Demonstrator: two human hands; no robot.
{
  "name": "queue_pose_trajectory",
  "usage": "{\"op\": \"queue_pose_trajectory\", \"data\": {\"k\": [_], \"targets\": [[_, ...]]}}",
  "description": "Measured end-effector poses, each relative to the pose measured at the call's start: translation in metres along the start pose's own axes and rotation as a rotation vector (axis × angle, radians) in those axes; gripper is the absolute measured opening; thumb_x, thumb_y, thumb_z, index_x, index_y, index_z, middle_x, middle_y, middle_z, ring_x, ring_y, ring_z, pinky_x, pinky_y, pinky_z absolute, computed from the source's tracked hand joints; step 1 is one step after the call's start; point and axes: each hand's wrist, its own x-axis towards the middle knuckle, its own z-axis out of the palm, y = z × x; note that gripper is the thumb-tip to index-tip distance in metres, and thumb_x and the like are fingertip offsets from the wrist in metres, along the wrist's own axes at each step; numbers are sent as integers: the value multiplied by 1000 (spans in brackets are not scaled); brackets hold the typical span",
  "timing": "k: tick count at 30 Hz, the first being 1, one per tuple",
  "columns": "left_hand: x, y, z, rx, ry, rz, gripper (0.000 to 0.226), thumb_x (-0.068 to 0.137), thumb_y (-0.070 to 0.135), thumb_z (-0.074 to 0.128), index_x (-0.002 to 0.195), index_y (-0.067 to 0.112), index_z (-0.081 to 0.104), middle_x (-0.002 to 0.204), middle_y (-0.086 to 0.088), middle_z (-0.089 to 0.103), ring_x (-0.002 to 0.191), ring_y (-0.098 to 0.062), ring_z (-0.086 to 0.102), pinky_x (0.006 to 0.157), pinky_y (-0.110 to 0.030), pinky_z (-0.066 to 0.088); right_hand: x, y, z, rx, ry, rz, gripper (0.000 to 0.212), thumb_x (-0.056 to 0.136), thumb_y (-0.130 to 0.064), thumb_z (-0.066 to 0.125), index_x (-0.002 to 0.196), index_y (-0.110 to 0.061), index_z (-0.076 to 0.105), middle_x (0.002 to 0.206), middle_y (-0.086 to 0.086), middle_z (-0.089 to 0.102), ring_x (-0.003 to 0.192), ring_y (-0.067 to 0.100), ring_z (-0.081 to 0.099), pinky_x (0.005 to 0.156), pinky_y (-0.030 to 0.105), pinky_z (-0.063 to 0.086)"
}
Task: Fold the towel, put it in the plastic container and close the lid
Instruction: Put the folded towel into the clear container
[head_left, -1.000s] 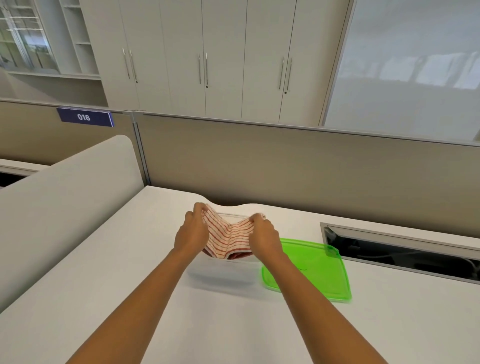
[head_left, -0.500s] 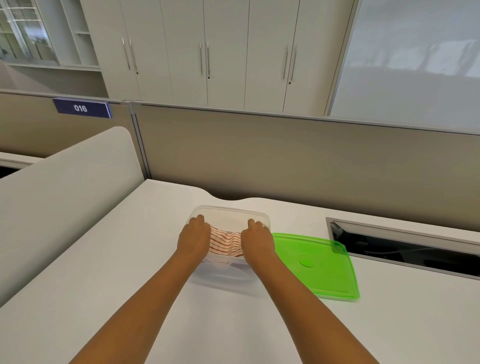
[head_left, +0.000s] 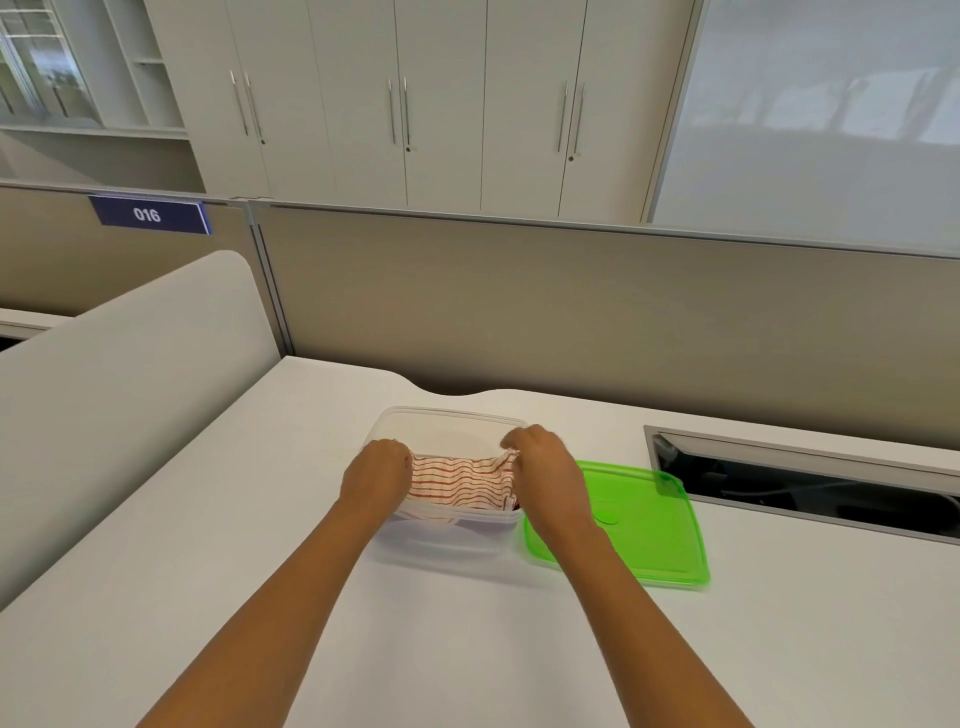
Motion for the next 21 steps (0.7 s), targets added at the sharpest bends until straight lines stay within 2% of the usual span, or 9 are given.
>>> {"op": "queue_pose_trajectory", "data": {"k": [1, 3, 5, 9, 12, 17, 21], "targets": [[-3, -1, -1, -24, 40, 18, 27, 93, 24, 50, 112, 11, 65, 112, -9, 69, 92, -24, 67, 75, -24, 50, -8, 11, -4, 59, 86, 37, 36, 82, 3, 44, 108, -13, 63, 110, 8, 61, 105, 27, 54, 82, 37, 44], [-10, 0, -5, -61, 105, 53, 27, 92, 23, 51, 112, 11, 65, 113, -9, 69, 93, -25, 67, 77, -26, 53, -26, 36, -8, 64, 118, 93, 33, 83, 3, 46, 106, -13, 62, 108, 8, 61, 105, 26, 52, 80, 38, 45], [-17, 3, -7, -104, 148, 80, 27, 92, 21, 51, 112, 11, 66, 114, -10, 69, 94, -24, 67, 78, -28, 54, -46, 62, -10, -13, 14, 132, 30, 88, -4, 47, 112, -15, 61, 114, 6, 60, 110, 24, 51, 84, 36, 45], [-31, 9, -9, -210, 204, 98, 28, 93, 21, 50, 113, 10, 66, 115, -11, 68, 96, -24, 65, 78, -28, 54, -82, 97, -6, -153, -252, 90, 32, 93, -28, 50, 124, -20, 56, 125, 0, 55, 118, 19, 47, 96, 28, 41], [-42, 13, -9, -269, 234, 121, 28, 93, 21, 50, 112, 10, 66, 115, -11, 68, 97, -24, 65, 78, -28, 53, -97, 104, -6, -160, -291, 68, 34, 93, -35, 51, 123, -21, 57, 124, -2, 55, 116, 18, 48, 95, 26, 40], [-58, 14, -9, -383, 256, 118, 26, 92, 19, 53, 111, 10, 67, 116, -11, 68, 98, -24, 64, 80, -28, 54, -105, 103, -11, -187, -252, 32, 20, 92, -23, 52, 108, -17, 61, 111, 0, 60, 109, 20, 53, 81, 29, 42], [-66, 16, -16, -418, 244, 132, 25, 92, 19, 53, 111, 12, 67, 117, -10, 67, 100, -24, 62, 83, -31, 55, -94, 99, -42, -103, -200, -12, 15, 91, -12, 55, 103, -10, 64, 104, 7, 62, 100, 26, 54, 83, 29, 39]]}}
